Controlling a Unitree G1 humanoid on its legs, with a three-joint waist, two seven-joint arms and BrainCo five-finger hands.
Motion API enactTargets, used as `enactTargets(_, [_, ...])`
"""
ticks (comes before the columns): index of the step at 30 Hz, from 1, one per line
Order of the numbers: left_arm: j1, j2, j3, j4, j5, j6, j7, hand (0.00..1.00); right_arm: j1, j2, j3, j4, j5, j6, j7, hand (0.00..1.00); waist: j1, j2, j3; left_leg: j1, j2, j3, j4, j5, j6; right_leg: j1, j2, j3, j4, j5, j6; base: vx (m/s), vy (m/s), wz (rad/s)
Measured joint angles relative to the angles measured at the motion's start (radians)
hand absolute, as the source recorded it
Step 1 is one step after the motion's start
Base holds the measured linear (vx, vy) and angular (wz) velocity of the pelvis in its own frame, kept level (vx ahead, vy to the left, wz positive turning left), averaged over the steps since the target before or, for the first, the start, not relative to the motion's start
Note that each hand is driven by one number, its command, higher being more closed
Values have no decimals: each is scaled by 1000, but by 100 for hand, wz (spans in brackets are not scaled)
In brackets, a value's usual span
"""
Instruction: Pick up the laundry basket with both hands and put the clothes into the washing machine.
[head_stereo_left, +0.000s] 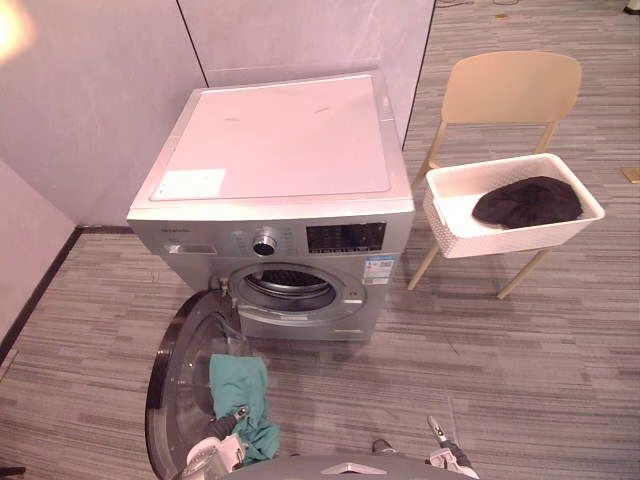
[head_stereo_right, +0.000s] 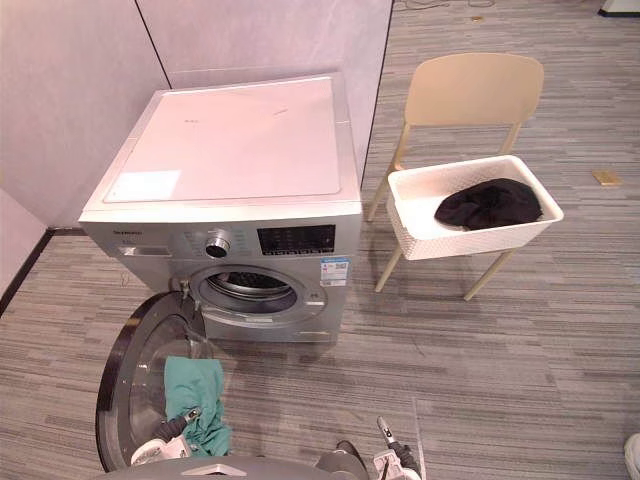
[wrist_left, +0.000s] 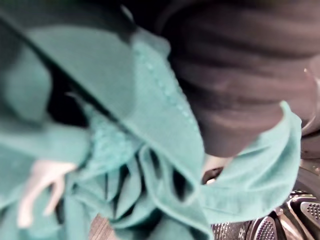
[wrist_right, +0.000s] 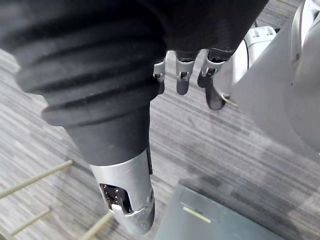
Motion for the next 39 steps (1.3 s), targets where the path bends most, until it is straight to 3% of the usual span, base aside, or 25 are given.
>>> enactTargets(2, [0, -3, -10, -7, -1, 0, 1, 100, 1, 3, 2, -15, -2, 10, 2, 0, 0, -1, 1, 34, -9, 6, -15, 7, 0, -8, 3, -2, 70, -13, 18, 274, 46, -15])
enactTargets(4, [2, -9, -11, -24, -2, 0, 1, 100, 13, 21, 12, -53, -23, 16, 4, 0, -6, -20, 15, 56, -13, 17, 45, 10, -10, -40, 22, -14, 251, -16, 35, 234, 12, -1])
enactTargets(5, [-6, -7, -10, -30, -5, 0, 1, 100, 9, 41, 15, -84, -30, 16, 9, 0, -10, -47, 38, 29, -12, 27, 168, 13, -39, -60, 26, -35, 373, 8, 58, 98, -21, 48])
enactTargets(6, [-23, -7, -12, -64, -19, -2, 1, 100, 18, 66, 22, -100, -32, 10, 26, 0, -27, -63, 55, 41, 12, 51, 52, -31, -17, -124, 32, -89, 571, 44, 81, 14, -33, 58])
enactTargets(7, [-30, -15, -14, -72, -22, -5, 1, 100, 26, 58, 22, -105, -33, 8, 29, 0, -36, -74, 57, 60, 20, 73, 9, 20, 1, -151, 36, -120, 644, 25, 66, -79, -56, 23])
enactTargets(8, [-32, -15, 8, -75, -30, -9, 5, 100, 19, 62, 49, -100, -34, 15, 35, 0, -14, -114, 62, 84, 11, 98, 10, 29, -8, -202, 13, -137, 691, -37, 50, -47, -47, 0])
enactTargets(9, [-42, -16, 8, -69, -32, -9, 5, 100, 14, 65, 48, -102, -34, 14, 38, 0, -15, -108, 61, 81, 32, 95, 11, 20, -15, -236, 3, -187, 670, -68, 21, 92, -71, 1])
enactTargets(11, [-65, -30, 22, -56, -32, -10, 4, 100, 8, 59, 18, -97, -33, 5, 37, 0, -10, -80, 75, 112, 80, 75, -16, 18, -25, -261, -15, -258, 479, -71, 2, 209, -106, 23])
enactTargets(13, [-55, -34, 43, -47, -31, -10, 5, 100, 19, 62, 2, -84, -33, 3, 37, 0, -15, -88, 74, 139, 95, 67, -31, 18, -50, -221, -28, -256, 260, 27, 1, 221, -198, 20])
enactTargets(14, [-45, -31, 51, -47, -28, -10, 5, 100, 45, 76, -8, -55, -36, 5, 37, 0, -23, -119, 71, 159, 79, 43, -33, 4, -75, -187, -57, -265, 161, 173, 1, 207, -244, 36])
enactTargets(15, [-47, -32, 55, -41, -25, -10, 5, 100, 53, 79, -25, -41, -36, 10, 37, 0, -23, -131, 70, 167, 73, 32, -42, -4, -87, -182, -73, -280, 165, 122, 43, 224, -298, 45])
enactTargets(16, [-53, -38, 49, -19, -14, -8, -3, 100, 54, 65, -59, -9, -39, 17, 35, 0, -24, -88, 63, 174, 114, 20, -47, -1, -104, -171, -46, -308, 163, 119, 24, 195, -257, 19])
enactTargets(18, [-49, -38, 51, -16, -7, -7, -4, 100, 64, 46, -83, 1, -50, 21, 35, 0, -25, -53, 65, 162, 150, 21, -50, 18, -131, -169, -14, -329, 138, 121, 6, 147, -214, 9])
enactTargets(19, [-53, -38, 51, -16, -9, -8, -2, 100, 67, 36, -95, 10, -72, 23, 35, 0, -30, -39, 66, 152, 162, 19, -52, 37, -136, -170, -5, -344, 135, 121, -4, 77, -239, 22])
enactTargets(22, [-67, -36, 38, -19, -13, -12, -3, 100, 65, 32, -95, 22, -76, 33, 36, 0, -30, -44, 70, 121, 182, 20, -52, 68, -143, -182, 3, -376, 128, 125, -20, 9, -159, 24])
enactTargets(25, [-96, -30, -3, -25, -22, -13, -3, 100, 30, 36, -49, 15, -74, 33, 36, 0, -31, -76, 102, 74, 191, 20, -35, 66, -145, -222, 5, -388, 142, 127, -29, -112, -77, 19])
enactTargets(29, [-136, -26, -45, -66, -40, -12, 3, 100, -6, 51, 18, -59, -45, 23, 35, 0, -24, -127, 163, -68, 217, 15, 132, -33, -167, -321, 7, -410, 227, 113, -26, -205, -15, 16])
enactTargets(34, [-146, -26, -53, -120, -49, -10, 12, 100, -26, 45, 62, -100, 14, 4, 33, 0, -22, -119, 193, -218, 237, -40, 438, -175, -161, -411, 8, -414, 435, 44, -29, -130, 31, 5])
enactTargets(39, [-211, -25, -55, -139, -59, -8, 40, 100, -41, 39, 93, -136, 67, -9, 29, 0, -21, -112, 208, -375, 250, -93, 657, -250, -161, -535, 11, -417, 578, 9, -23, -147, 45, 8])
